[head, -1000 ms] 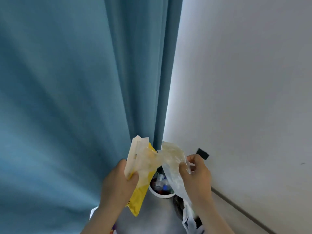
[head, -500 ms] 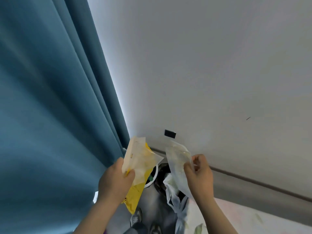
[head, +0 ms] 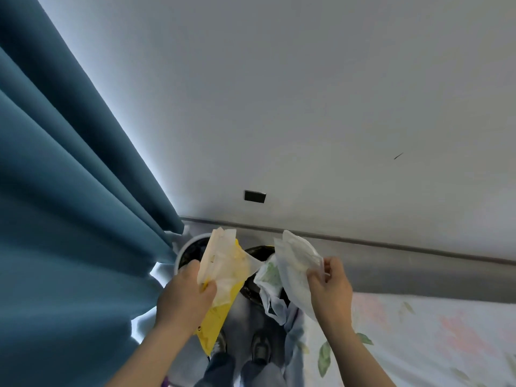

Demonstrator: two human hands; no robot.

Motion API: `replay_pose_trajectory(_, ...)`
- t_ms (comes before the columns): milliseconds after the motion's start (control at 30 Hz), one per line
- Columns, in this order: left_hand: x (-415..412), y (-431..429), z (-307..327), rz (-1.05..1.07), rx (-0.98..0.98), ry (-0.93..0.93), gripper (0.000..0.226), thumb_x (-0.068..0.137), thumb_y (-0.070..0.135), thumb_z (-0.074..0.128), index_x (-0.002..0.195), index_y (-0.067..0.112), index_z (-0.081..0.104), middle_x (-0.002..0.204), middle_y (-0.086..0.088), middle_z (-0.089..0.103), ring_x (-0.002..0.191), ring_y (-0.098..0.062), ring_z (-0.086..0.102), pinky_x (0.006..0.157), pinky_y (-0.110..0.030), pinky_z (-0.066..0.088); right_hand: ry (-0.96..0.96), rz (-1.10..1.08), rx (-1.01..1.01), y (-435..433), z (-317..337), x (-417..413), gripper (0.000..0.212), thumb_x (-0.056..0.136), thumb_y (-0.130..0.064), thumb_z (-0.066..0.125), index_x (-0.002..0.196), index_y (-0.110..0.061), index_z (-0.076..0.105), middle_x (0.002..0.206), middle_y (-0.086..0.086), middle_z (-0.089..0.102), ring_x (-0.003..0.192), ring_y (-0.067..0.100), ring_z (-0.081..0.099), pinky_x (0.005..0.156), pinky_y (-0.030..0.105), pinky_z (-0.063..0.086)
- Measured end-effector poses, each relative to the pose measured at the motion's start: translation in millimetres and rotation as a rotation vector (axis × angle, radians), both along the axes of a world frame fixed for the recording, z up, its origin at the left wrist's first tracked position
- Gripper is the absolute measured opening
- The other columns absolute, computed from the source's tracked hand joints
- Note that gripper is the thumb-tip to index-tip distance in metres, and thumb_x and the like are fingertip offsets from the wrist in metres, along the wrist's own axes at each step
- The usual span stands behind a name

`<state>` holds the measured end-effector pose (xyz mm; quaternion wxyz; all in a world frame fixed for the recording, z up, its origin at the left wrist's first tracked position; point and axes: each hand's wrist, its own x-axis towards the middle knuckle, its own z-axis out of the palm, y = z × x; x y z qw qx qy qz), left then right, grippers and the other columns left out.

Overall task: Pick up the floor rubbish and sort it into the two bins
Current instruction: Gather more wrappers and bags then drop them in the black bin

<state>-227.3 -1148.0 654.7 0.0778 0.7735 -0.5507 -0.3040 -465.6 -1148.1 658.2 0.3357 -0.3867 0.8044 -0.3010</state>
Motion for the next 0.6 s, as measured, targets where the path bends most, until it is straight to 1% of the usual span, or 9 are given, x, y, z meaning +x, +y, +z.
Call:
replay_pose_trajectory(167, -4, -10, -46, -0.045, 0.101, -0.002, 0.015, 0.090, 0.033, 0.051, 0.093, 0.020, 0.044, 0.072, 0.007, 0.047, 0.067, -0.021, 0.046, 0.050, -0.030, 0.030, 0.033, -0.024, 0.089, -13, -45, -8, 0.008, 0.084, -0.010, 0.058, 0.088, -0.014, 0.052, 0.079, 0.002, 0.060, 0.068, 0.016, 0.055, 0.053, 0.024, 0.039)
replay_pose_trajectory(233, -8, -15, -65, -0.061, 0.127, -0.002, 0.016, 0.090, 0.033, 0.051, 0.091, 0.020, 0.040, 0.069, 0.007, 0.047, 0.065, -0.021, 0.047, 0.049, -0.029, 0.030, 0.042, -0.019, 0.126, -20, -64, -12, 0.009, 0.083, -0.012, 0.060, 0.087, -0.015, 0.052, 0.079, 0.000, 0.060, 0.068, 0.014, 0.056, 0.053, 0.022, 0.037)
replay_pose_trajectory(333, -14, -23, -94, -0.065, 0.172, -0.007, 0.019, 0.090, 0.032, 0.050, 0.088, 0.020, 0.036, 0.070, 0.005, 0.046, 0.068, -0.023, 0.047, 0.053, -0.031, 0.032, 0.057, -0.006, 0.165, -31, -95, -18, 0.009, 0.083, -0.013, 0.060, 0.089, -0.014, 0.053, 0.078, -0.001, 0.061, 0.068, 0.012, 0.056, 0.052, 0.021, 0.036)
replay_pose_trajectory(433, -21, -30, -125, -0.079, 0.211, -0.012, 0.019, 0.090, 0.032, 0.050, 0.087, 0.018, 0.036, 0.078, -0.001, 0.049, 0.073, -0.026, 0.047, 0.059, -0.031, 0.035, 0.085, 0.019, 0.203, -40, -130, -24, 0.010, 0.083, -0.014, 0.060, 0.090, -0.015, 0.053, 0.079, -0.003, 0.060, 0.068, 0.009, 0.056, 0.052, 0.020, 0.036)
replay_pose_trajectory(533, -27, -36, -160, -0.088, 0.247, -0.007, 0.017, 0.090, 0.033, 0.050, 0.093, 0.019, 0.040, 0.084, -0.001, 0.054, 0.075, -0.025, 0.050, 0.061, -0.031, 0.039, 0.108, 0.041, 0.244, -48, -168, -29, 0.009, 0.084, -0.015, 0.059, 0.089, -0.014, 0.053, 0.078, -0.003, 0.059, 0.069, 0.014, 0.055, 0.054, 0.023, 0.038)
replay_pose_trajectory(600, -31, -38, -184, -0.095, 0.266, -0.009, 0.017, 0.089, 0.034, 0.049, 0.095, 0.019, 0.042, 0.083, 0.000, 0.056, 0.075, -0.024, 0.053, 0.061, -0.031, 0.041, 0.118, 0.056, 0.271, -51, -193, -32, 0.008, 0.084, -0.013, 0.058, 0.090, -0.013, 0.052, 0.075, -0.007, 0.056, 0.068, 0.014, 0.053, 0.056, 0.026, 0.037)
